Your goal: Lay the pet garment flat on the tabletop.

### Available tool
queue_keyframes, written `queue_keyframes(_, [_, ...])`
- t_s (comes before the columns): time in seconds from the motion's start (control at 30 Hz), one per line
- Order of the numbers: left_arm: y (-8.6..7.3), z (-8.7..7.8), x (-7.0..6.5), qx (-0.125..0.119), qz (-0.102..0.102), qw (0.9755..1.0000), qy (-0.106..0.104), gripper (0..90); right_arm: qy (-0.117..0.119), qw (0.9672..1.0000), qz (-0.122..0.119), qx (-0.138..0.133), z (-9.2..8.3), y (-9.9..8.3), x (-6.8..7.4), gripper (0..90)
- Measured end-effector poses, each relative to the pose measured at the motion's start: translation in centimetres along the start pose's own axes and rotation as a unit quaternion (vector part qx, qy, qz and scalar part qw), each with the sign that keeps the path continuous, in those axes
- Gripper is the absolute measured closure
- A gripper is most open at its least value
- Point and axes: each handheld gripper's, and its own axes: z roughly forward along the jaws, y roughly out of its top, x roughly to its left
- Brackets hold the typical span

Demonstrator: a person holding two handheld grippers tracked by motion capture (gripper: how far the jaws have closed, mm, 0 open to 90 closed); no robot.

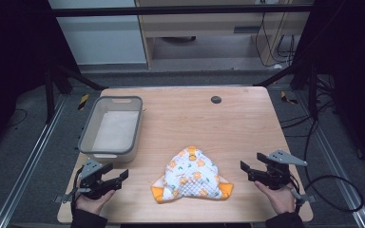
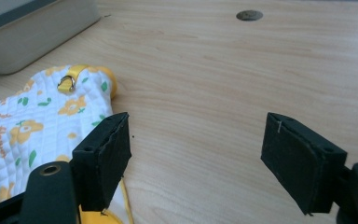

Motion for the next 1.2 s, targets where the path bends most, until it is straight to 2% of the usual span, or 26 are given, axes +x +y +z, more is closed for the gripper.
queue_keyframes(0.17, [2.2,0.2,-0.4,-0.012,0.006,0.9999,-0.009,28.9,0.003,0.9999,-0.002,-0.012,0.2,1.5,0.1,21.7])
queue_keyframes(0.33, [4.7,1.4,-1.4,-0.032,0.009,0.9992,-0.023,30.6,0.006,0.9997,-0.009,-0.021,1.1,3.4,0.5,23.0])
queue_keyframes(0.53, [6.1,3.0,-2.7,-0.031,0.020,0.9989,-0.029,31.8,0.014,0.9993,-0.029,-0.020,2.4,4.6,1.4,26.1])
queue_keyframes(0.57, [6.4,3.8,-3.3,-0.026,0.025,0.9988,-0.033,32.0,0.017,0.9989,-0.040,-0.015,3.0,4.8,1.7,27.2])
queue_keyframes(0.67, [6.5,4.6,-3.7,-0.019,0.029,0.9986,-0.039,32.7,0.025,0.9985,-0.048,-0.008,3.7,4.8,2.2,28.6])
queue_keyframes(0.77, [6.4,6.2,-4.5,0.003,0.039,0.9982,-0.044,33.2,0.032,0.9978,-0.057,0.002,4.5,4.6,2.7,29.9])
queue_keyframes(0.93, [5.8,7.4,-5.1,0.018,0.044,0.9976,-0.051,34.6,0.042,0.9964,-0.070,0.022,5.8,3.7,3.2,33.1])
queue_keyframes(0.97, [5.5,8.1,-5.3,0.028,0.044,0.9970,-0.057,34.9,0.042,0.9964,-0.070,0.024,5.9,3.5,3.3,34.0])
queue_keyframes(1.07, [5.2,8.7,-5.7,0.039,0.048,0.9963,-0.060,35.8,0.049,0.9962,-0.065,0.030,6.4,3.2,3.4,36.4])
queue_keyframes(1.13, [5.1,9.1,-6.0,0.046,0.056,0.9953,-0.063,36.2,0.050,0.9960,-0.066,0.034,6.6,3.0,3.5,37.2])
queue_keyframes(1.17, [5.0,9.5,-6.4,0.050,0.066,0.9943,-0.068,36.7,0.053,0.9953,-0.070,0.042,6.9,2.7,3.6,39.9])
queue_keyframes(1.2, [5.0,9.5,-6.4,0.050,0.066,0.9943,-0.068,36.8,0.053,0.9953,-0.070,0.042,6.9,2.7,3.6,39.9])
